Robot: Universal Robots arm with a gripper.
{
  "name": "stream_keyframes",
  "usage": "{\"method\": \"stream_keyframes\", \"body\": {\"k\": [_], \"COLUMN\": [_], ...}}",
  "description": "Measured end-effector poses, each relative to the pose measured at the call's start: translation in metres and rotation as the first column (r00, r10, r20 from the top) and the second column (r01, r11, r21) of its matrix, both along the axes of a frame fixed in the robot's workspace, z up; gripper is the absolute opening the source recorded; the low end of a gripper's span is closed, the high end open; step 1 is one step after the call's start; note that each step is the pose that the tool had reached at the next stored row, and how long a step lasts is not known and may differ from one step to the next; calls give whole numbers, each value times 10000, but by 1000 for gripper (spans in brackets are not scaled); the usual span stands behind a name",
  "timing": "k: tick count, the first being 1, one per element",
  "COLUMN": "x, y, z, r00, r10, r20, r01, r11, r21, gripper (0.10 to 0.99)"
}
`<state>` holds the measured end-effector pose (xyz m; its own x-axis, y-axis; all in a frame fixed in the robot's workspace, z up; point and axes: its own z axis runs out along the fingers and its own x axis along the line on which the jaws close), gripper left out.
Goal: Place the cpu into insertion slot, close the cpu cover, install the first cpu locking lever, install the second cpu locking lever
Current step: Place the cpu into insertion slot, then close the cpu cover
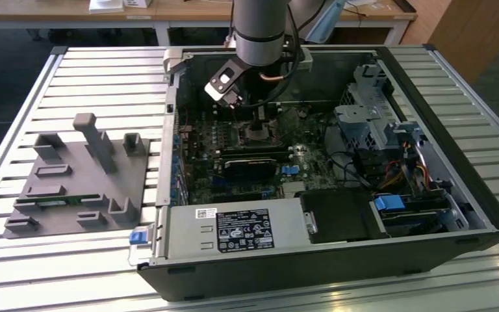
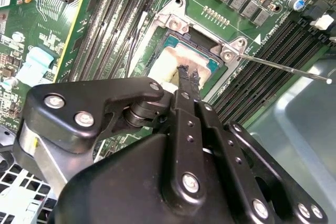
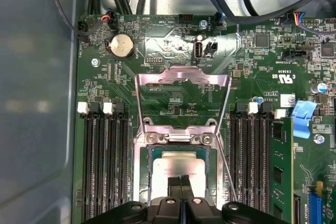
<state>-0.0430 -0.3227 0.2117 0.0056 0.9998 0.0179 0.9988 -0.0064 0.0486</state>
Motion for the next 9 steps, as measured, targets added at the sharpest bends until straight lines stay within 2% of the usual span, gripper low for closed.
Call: {"method": "stream_keyframes", "body": {"k": [9], "x": [0], "y": [0], "z": [52], "r00": [10000], "r10": [0], "r20": [-2], "r01": [0], "r11": [10000], "r21": [1], "gripper": [106]}}
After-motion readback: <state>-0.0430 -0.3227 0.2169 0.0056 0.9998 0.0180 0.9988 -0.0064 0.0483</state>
